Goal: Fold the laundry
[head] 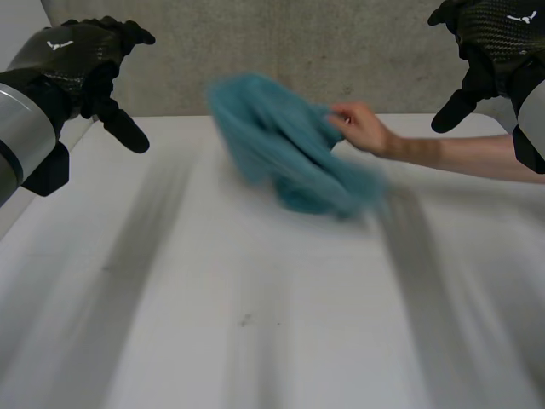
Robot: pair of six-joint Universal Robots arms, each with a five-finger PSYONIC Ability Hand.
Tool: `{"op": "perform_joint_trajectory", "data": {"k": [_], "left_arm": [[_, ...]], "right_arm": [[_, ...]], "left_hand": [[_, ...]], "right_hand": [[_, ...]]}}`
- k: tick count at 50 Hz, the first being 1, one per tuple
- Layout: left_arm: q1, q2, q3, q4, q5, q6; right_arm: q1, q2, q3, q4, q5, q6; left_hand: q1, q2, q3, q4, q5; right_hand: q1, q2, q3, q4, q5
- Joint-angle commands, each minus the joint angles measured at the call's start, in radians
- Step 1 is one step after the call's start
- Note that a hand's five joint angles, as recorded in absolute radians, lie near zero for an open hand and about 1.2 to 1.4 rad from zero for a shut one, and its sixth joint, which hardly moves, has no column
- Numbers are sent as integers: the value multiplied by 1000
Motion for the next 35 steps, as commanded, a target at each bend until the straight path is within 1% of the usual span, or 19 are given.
{"op": "perform_joint_trajectory", "data": {"k": [1,6,11,35], "left_arm": [[0,19,5,-4,-21,2],[0,20,8,-4,-67,16],[0,23,1,-2,-75,46],[-14,19,-34,5,-67,54]], "right_arm": [[-2,8,-2,1,8,-16],[-2,14,-2,4,8,-18],[-2,15,-2,5,7,-18],[2,11,15,5,-13,-20]], "left_hand": [[-18,-30,-40,-31,-46],[-15,-27,-37,-28,-43],[-19,-30,-41,-31,-47],[-19,-30,-41,-31,-47]], "right_hand": [[-22,-45,-41,-59,-62],[-22,-45,-41,-59,-62],[-22,-45,-41,-59,-62],[-22,-45,-41,-59,-62]]}}
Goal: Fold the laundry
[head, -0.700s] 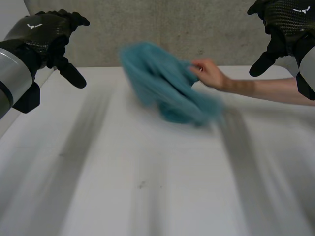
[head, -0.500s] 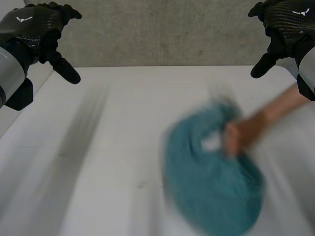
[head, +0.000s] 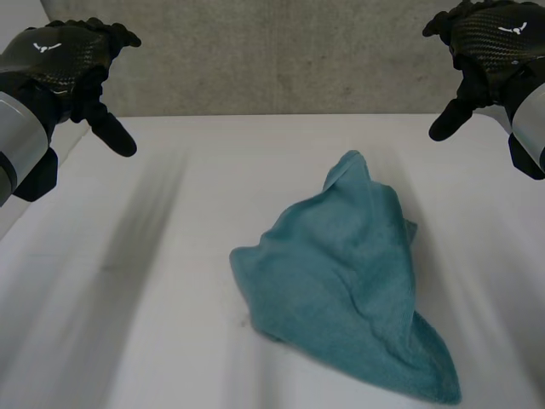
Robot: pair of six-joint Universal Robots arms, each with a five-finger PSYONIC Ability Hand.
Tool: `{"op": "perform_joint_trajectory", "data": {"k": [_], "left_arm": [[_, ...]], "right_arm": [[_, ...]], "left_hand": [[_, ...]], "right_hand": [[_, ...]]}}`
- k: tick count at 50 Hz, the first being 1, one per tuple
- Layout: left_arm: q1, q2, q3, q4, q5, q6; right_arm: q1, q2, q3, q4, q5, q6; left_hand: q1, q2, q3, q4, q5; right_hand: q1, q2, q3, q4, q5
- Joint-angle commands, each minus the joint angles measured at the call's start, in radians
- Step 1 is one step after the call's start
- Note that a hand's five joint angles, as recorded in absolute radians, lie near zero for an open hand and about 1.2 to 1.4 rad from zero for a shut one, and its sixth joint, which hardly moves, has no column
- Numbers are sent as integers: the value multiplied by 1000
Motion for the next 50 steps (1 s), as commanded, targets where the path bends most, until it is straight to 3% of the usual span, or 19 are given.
{"op": "perform_joint_trajectory", "data": {"k": [1,10,20,29,39,45,47,48,50], "left_arm": [[-2,-3,-10,1,1,2],[-15,-33,-13,1,7,-7],[-42,-193,-5,2,9,-94],[-47,-314,-46,13,7,-259],[-38,-303,-215,105,6,-262],[-41,-300,-272,152,7,-260],[-41,-302,-277,163,9,-260],[-41,-303,-275,168,9,-260],[-41,-311,-272,183,15,-260]], "right_arm": [[2,0,8,-2,-3,-2],[3,3,15,2,-23,-17],[15,134,17,3,-170,-205],[63,479,-248,5,-293,-225],[63,820,-558,32,-351,-236],[64,941,-701,98,-339,-248],[64,946,-719,115,-336,-252],[66,943,-732,124,-331,-253],[71,932,-732,127,-331,-249]], "left_hand": [[-19,-30,-41,-31,-47],[-19,-30,-41,-31,-47],[-10,-21,-31,-22,-37],[-1,-12,-23,-13,-28],[-1,-12,-23,-13,-28],[-7,-18,-28,-19,-34],[-7,-18,-28,-19,-34],[-7,-18,-28,-19,-34],[-7,-18,-28,-19,-34]], "right_hand": [[-22,-45,-41,-59,-62],[-22,-45,-41,-59,-62],[0,-23,-19,-38,-41],[56,33,37,18,15],[100,77,81,62,59],[584,560,564,546,543],[906,883,887,868,865],[1197,1174,1178,1159,1156],[1200,1177,1181,1162,1159]]}}
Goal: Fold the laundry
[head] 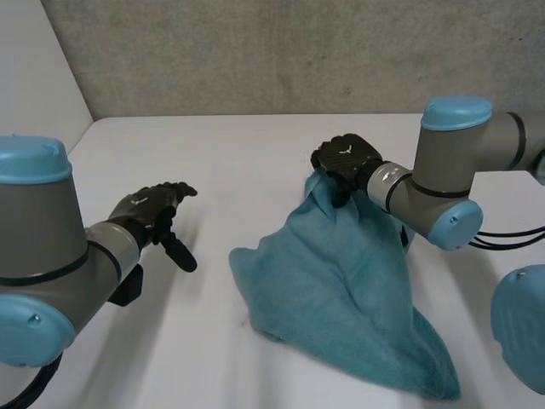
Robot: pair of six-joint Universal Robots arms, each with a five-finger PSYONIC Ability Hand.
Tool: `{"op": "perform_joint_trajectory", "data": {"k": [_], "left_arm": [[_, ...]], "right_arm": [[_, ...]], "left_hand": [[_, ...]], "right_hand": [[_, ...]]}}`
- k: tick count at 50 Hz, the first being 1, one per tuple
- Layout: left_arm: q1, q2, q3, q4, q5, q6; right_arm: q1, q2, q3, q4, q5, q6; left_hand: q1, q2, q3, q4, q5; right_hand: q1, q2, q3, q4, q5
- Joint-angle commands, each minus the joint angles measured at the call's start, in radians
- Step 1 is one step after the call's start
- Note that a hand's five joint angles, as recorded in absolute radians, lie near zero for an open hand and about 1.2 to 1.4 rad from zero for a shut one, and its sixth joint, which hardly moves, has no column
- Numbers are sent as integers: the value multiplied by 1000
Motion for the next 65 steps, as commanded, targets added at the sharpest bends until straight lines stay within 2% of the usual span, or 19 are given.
{"op": "perform_joint_trajectory", "data": {"k": [1,5,13,21,24,25,27,28,29,38,48,49,52,53,57,58,60,63,65], "left_arm": [[-1,-14,-12,53,13,3],[-1,-38,9,93,53,3],[-4,-117,86,184,158,0],[-18,-241,181,207,283,-24],[-32,-279,200,204,303,-47],[-35,-293,203,201,306,-63],[-38,-299,203,199,312,-81],[-38,-299,203,199,312,-81],[-45,-304,204,198,329,-111],[-53,-288,218,201,464,-141],[-52,-299,259,222,446,-129],[-52,-301,278,233,429,-129],[-44,-285,371,290,308,-115],[-35,-266,414,323,240,-92],[-18,-151,453,434,138,-29],[-15,-120,451,475,124,-15],[-12,-17,418,643,118,9],[-13,37,363,717,119,14],[-15,73,291,719,124,19]], "right_arm": [[6,14,-63,50,13,-4],[40,-139,-29,50,13,15],[47,-492,258,27,-3,44],[47,-694,501,-44,-6,33],[40,-753,576,-93,0,30],[40,-756,584,-102,5,30],[38,-756,587,-113,10,32],[38,-756,590,-133,17,32],[38,-756,590,-137,22,32],[37,-656,505,-168,129,2],[37,-593,417,-211,158,-25],[35,-586,402,-232,164,-25],[43,-561,322,-356,219,-27],[46,-557,302,-393,236,-28],[50,-567,270,-620,290,-10],[49,-573,277,-669,292,-8],[47,-610,332,-786,292,-5],[47,-683,459,-846,267,-5],[46,-714,526,-842,249,-5]], "left_hand": [[-7,-18,-28,-19,-34],[-7,-18,-28,-19,-34],[-19,-30,-41,-31,-47],[-7,-18,-29,-19,-34],[280,269,258,268,252],[601,590,579,589,573],[879,868,857,867,851],[880,869,858,868,852],[1153,1142,1131,1141,1126],[1203,1191,1181,1190,1175],[1203,1191,1181,1190,1175],[1203,1191,1181,1190,1175],[1203,1191,1181,1190,1175],[1203,1191,1181,1190,1175],[1203,1191,1181,1190,1175],[1203,1191,1181,1190,1175],[1203,1191,1181,1190,1175],[1203,1191,1181,1190,1175],[1203,1191,1181,1190,1175]], "right_hand": [[791,687,691,710,744],[791,687,691,710,744],[791,687,691,710,744],[791,687,691,710,744],[791,687,691,710,744],[791,687,691,710,744],[791,687,691,710,744],[791,687,691,710,744],[791,687,691,710,744],[791,687,691,710,744],[791,687,691,710,744],[791,687,691,710,744],[791,687,691,710,744],[791,687,691,710,744],[791,687,691,710,744],[791,687,691,710,744],[791,687,691,710,744],[791,687,691,710,744],[791,687,691,710,744]]}}
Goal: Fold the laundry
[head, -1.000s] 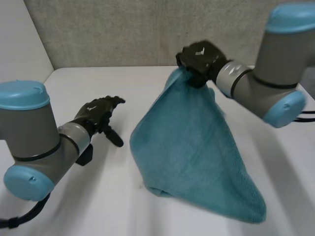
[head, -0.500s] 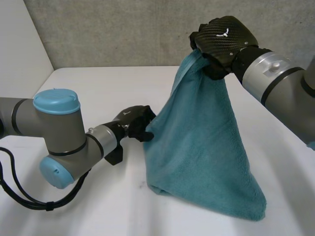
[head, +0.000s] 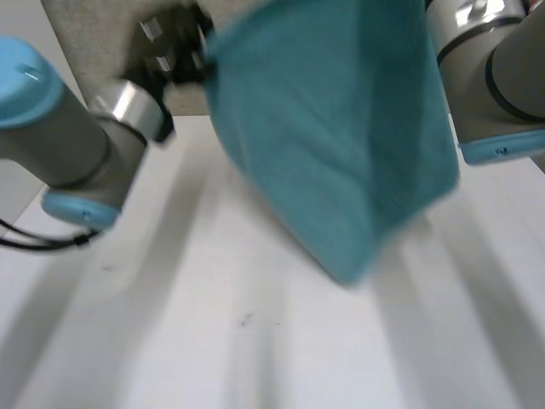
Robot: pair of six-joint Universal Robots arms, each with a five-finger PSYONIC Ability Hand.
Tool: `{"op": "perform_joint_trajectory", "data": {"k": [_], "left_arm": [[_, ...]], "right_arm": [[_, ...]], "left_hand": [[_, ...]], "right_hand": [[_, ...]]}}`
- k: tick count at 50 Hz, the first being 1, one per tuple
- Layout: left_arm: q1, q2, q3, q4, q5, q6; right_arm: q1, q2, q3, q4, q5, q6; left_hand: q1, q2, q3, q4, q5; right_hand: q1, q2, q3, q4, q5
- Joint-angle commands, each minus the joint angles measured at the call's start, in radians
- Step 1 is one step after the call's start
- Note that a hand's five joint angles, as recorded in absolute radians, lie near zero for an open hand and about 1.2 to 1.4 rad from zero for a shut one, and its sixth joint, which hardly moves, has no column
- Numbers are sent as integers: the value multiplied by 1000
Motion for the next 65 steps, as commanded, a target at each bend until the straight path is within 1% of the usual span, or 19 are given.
{"op": "perform_joint_trajectory", "data": {"k": [1,6,8,13,19,20,21,23,24,25,26,27,33,40,48,50,56,61,65], "left_arm": [[2,195,-171,210,-14,40],[2,202,-326,172,-16,45],[2,199,-383,153,-16,56],[33,182,-580,94,-29,170],[47,156,-723,66,-29,286],[47,156,-723,66,-29,286],[42,156,-745,66,-29,304],[41,156,-756,63,-28,312],[36,158,-763,60,-28,313],[32,165,-765,54,-28,318],[32,166,-765,54,-28,318],[29,170,-763,49,-29,321],[39,215,-745,46,-31,321],[58,248,-728,40,-31,323],[84,284,-751,-12,-28,323],[88,287,-754,-17,-28,323],[117,311,-757,-34,-26,326],[151,316,-749,-34,-26,326],[194,316,-746,-34,-23,326]], "right_arm": [[-4,-145,259,-175,-41,9],[-12,-249,504,-82,-64,0],[-13,-258,537,-63,-65,-2],[-13,-278,756,125,-73,-16],[-12,-252,834,297,-76,-68],[-13,-202,836,436,-70,-124],[-13,-202,836,437,-70,-125],[-16,-186,813,524,-73,-145],[-16,-186,813,525,-73,-145],[-18,-185,790,546,-72,-139],[-18,-185,790,546,-72,-139],[-42,-192,759,528,-68,-101],[-142,-260,767,460,-71,38],[-249,-321,837,410,-104,200],[-329,-315,862,416,-239,131],[-335,-256,847,441,-274,64],[-334,-180,839,509,-282,26],[-335,-140,834,440,-285,19],[-335,-36,784,353,-288,-11]], "left_hand": [[252,200,206,205,265],[252,200,206,205,265],[252,200,206,205,265],[252,200,206,205,265],[252,200,206,205,265],[252,200,206,205,265],[252,200,206,205,265],[252,200,206,205,265],[252,200,206,205,265],[252,200,206,205,265],[252,200,206,205,265],[252,200,206,205,265],[252,200,206,205,265],[252,200,206,205,265],[252,200,206,205,265],[252,200,206,205,265],[252,200,206,205,265],[252,200,206,205,265],[252,200,206,205,265]], "right_hand": [[438,228,210,203,295],[438,228,210,203,295],[438,228,210,203,295],[438,228,210,203,295],[438,228,210,203,295],[297,87,68,61,154],[295,85,67,60,152],[82,-127,-146,-153,-60],[81,-129,-147,-154,-62],[-131,-341,-360,-367,-274],[-133,-343,-362,-369,-276],[-346,-555,-574,-581,-488],[-465,-675,-693,-700,-608],[-454,-663,-682,-689,-596],[-433,-643,-661,-668,-576],[-433,-643,-661,-668,-576],[-427,-637,-655,-662,-570],[-427,-637,-655,-662,-570],[-392,-602,-620,-627,-535]]}}
